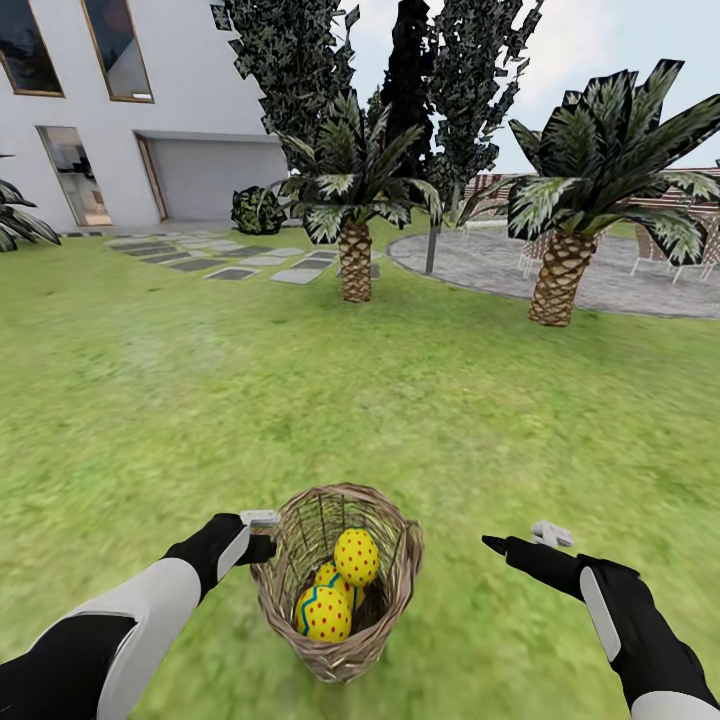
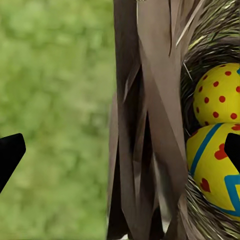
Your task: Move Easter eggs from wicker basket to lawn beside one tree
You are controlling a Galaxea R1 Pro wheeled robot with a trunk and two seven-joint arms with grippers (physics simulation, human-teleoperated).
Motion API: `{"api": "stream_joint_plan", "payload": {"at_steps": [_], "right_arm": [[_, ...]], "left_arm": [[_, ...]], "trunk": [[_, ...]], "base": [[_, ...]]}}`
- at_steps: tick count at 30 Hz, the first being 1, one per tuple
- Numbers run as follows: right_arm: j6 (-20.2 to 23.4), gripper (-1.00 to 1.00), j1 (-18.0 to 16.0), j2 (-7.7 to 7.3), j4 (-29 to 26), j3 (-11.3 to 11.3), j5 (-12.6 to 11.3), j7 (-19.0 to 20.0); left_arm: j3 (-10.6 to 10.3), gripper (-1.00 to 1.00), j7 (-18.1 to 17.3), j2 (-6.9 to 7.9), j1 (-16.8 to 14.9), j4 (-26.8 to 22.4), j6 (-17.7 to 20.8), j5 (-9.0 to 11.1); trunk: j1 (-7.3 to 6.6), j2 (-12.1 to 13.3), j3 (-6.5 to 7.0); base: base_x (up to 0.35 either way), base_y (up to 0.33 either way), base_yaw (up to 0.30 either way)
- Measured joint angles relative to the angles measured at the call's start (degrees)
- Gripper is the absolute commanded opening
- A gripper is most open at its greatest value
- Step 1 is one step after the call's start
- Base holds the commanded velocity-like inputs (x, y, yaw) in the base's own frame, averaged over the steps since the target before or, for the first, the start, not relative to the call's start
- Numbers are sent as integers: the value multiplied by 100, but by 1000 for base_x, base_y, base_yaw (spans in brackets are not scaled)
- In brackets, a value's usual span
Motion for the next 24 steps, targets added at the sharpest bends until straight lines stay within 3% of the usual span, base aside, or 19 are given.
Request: {"api": "stream_joint_plan", "payload": {"at_steps": [9,10,24], "right_arm": [[3,100,0,-9,0,0,3,0],[1,100,0,-9,0,0,2,0],[-1,100,0,-9,8,-1,-6,-10]], "left_arm": [[2,100,17,26,0,-14,6,-14],[1,-100,18,28,0,-14,5,-15],[24,-100,9,23,-1,-38,2,70]], "trunk": [[0,0,0],[0,0,0],[0,0,0]], "base": [[0,0,0],[0,0,0],[0,0,0]]}}
